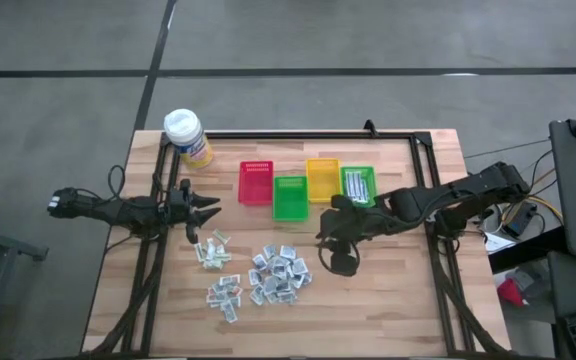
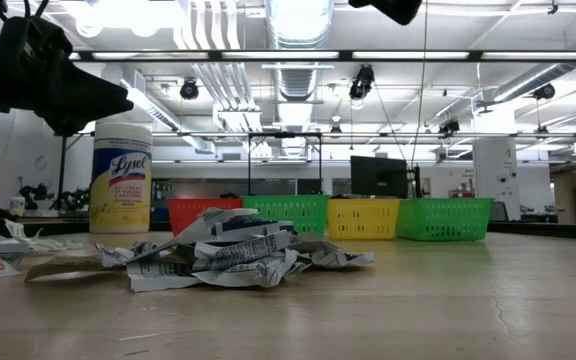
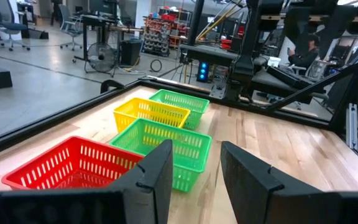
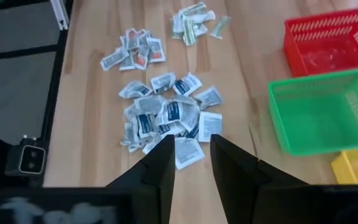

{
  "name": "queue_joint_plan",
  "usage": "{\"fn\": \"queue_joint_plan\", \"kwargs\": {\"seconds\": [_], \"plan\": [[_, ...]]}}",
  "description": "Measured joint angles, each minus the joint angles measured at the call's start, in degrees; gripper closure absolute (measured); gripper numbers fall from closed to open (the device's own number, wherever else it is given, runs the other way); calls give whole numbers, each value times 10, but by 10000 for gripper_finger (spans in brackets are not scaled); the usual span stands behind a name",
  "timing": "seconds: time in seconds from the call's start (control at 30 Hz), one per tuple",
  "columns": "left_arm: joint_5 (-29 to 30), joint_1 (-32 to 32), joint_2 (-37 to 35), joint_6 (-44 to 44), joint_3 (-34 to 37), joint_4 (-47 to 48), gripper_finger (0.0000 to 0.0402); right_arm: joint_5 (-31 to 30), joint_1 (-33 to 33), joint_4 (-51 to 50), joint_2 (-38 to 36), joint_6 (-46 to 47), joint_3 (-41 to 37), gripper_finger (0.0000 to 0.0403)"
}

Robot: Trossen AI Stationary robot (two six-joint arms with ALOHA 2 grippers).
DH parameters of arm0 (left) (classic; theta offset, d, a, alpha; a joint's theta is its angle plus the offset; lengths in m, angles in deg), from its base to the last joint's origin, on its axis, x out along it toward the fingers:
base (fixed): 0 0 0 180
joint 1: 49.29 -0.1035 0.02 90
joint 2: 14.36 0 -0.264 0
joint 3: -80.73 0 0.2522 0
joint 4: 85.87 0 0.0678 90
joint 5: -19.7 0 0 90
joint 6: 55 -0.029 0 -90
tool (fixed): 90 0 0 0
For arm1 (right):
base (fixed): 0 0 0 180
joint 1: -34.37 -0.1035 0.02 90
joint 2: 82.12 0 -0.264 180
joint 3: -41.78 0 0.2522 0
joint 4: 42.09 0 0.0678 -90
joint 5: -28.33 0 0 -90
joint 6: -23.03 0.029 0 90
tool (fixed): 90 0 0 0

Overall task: Pick & Place First Aid Supplies
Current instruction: Put the alcohol pad into the yellow basket

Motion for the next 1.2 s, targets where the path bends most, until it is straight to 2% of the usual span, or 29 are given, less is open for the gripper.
{"fn": "queue_joint_plan", "kwargs": {"seconds": [0.2,0.33,0.57,0.77,1.2], "plan": [[0,0,0,-2,0,0,271,16,0,26,12,-78,-1,314],[0,0,0,-4,0,-1,271,57,2,25,44,-133,-1,320],[0,0,0,-4,0,-1,271,74,2,24,107,-209,1,322],[0,0,0,1,0,-2,271,77,8,26,158,-274,37,304],[0,0,0,2,0,-4,271,102,61,3,255,-303,96,252]]}}
